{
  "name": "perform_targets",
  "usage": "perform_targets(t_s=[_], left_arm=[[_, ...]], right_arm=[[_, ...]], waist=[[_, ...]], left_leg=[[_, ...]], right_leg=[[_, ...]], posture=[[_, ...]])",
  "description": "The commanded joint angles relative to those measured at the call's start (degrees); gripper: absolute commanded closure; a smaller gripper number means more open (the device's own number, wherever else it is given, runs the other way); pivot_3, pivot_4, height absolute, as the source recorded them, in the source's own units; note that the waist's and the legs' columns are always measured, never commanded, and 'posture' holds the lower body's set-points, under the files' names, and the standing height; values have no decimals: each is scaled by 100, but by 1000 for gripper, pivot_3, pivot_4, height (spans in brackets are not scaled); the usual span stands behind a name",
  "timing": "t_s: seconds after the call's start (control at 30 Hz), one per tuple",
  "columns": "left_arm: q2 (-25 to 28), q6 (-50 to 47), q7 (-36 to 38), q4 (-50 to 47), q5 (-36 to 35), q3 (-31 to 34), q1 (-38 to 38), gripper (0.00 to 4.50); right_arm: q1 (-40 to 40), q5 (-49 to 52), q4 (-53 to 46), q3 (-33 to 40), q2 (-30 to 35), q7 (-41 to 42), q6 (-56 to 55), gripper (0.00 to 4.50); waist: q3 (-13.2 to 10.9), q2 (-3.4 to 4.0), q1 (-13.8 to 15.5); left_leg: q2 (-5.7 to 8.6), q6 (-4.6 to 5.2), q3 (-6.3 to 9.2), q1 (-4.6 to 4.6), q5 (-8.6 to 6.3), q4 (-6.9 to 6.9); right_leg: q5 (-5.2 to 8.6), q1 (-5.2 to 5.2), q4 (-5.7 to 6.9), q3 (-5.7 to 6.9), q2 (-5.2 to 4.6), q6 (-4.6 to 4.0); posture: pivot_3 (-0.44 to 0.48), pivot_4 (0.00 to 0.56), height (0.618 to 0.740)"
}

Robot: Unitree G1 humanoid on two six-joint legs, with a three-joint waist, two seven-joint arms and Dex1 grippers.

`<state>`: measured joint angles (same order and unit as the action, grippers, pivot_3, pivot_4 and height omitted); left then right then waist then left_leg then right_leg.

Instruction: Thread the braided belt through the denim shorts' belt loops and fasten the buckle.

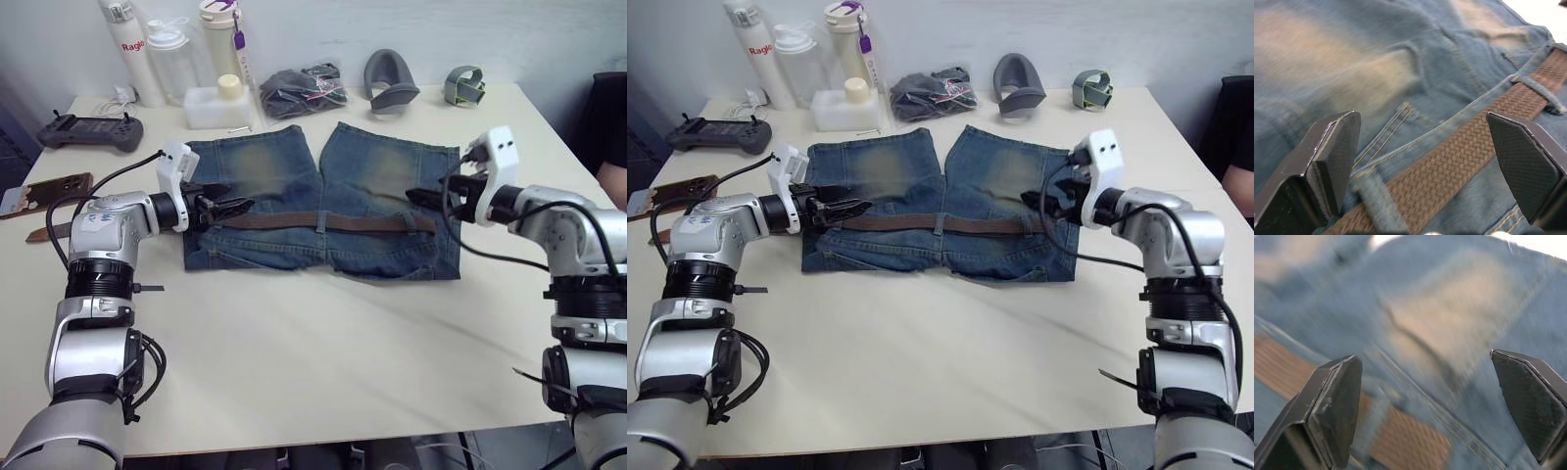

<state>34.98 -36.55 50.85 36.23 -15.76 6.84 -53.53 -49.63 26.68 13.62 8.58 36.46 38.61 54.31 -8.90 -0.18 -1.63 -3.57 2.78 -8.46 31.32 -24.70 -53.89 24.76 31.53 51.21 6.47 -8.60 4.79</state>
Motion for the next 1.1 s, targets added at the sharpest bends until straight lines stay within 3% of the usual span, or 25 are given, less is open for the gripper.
perform_targets(t_s=[0.03, 0.37, 0.47, 0.5, 0.63, 0.67, 0.77, 0.9, 1.0, 1.1], left_arm=[[200, -32, 29, 149, 13, 51, -181, 24], [263, -45, 91, 304, 124, -134, -154, 24], [343, -15, 153, 336, 133, -115, -140, 0], [356, -4, 167, 344, 136, -113, -138, 0], [405, 188, 481, 348, 72, -112, -125, 0], [411, 206, 540, 361, 80, -130, -129, 0], [443, 347, 852, 539, 214, -334, -100, 0], [282, 748, 883, 1055, 387, -458, -298, 0], [113, 1129, 145, 1829, 502, -259, -786, 0], [50, 1272, -153, 2341, 505, -136, -1119, 0]], right_arm=[[-10, 242, 222, -37, -41, 320, 414, 0], [-457, -511, 2127, -735, -269, 797, -283, 0], [-481, -763, 2380, -987, -219, 1139, -629, 798], [-490, -822, 2417, -1036, -199, 1217, -709, 1295], [-190, -823, 1570, -1246, 133, 1999, -1106, 2731], [-141, -826, 1460, -1258, 177, 2091, -1189, 3408], [187, -630, 771, -1122, 395, 2609, -1689, 4457], [320, -651, 511, -982, 422, 2556, -1956, 4457], [493, -703, 293, -981, 401, 2454, -1989, 4457], [678, -688, 67, -954, 377, 2363, -1951, 4457]], waist=[[0, 0, 1], [0, 0, -33], [0, 0, -41], [0, 0, -40], [0, 0, -15], [0, 0, -18], [0, 0, -13], [0, 0, -15], [-2, -2, 6], [-2, -3, 1]], left_leg=[[1, 0, 1, 0, 0, 0], [2, 0, -7, 1, 0, 0], [2, 0, -7, 0, 0, 0], [2, 0, -7, 0, 0, -1], [2, 0, -4, 0, 0, 0], [2, 0, -3, 1, 0, 0], [4, 0, -5, 0, 0, 0], [3, 0, -6, -1, 0, -1], [1, 0, -1, 1, 0, -3], [3, 0, 0, 2, 0, -3]], right_leg=[[0, 0, -1, 2, 0, 0], [0, 8, 10, -1, -2, 0], [0, 8, 10, -2, -1, 0], [0, 8, 10, -2, -1, 0], [0, 8, 10, -2, -2, 0], [0, 7, 9, 0, -1, 0], [0, 6, 8, 2, -2, 0], [0, 6, 7, 16, -3, 0], [0, 6, 8, 18, -8, 0], [0, 3, 5, 8, -14, 0]], posture=[[0, 150, 648], [0, 150, 648], [0, 150, 648], [0, 150, 648], [0, 150, 648], [0, 150, 648], [0, 150, 648], [0, 150, 648], [0, 150, 648], [0, 150, 648]])
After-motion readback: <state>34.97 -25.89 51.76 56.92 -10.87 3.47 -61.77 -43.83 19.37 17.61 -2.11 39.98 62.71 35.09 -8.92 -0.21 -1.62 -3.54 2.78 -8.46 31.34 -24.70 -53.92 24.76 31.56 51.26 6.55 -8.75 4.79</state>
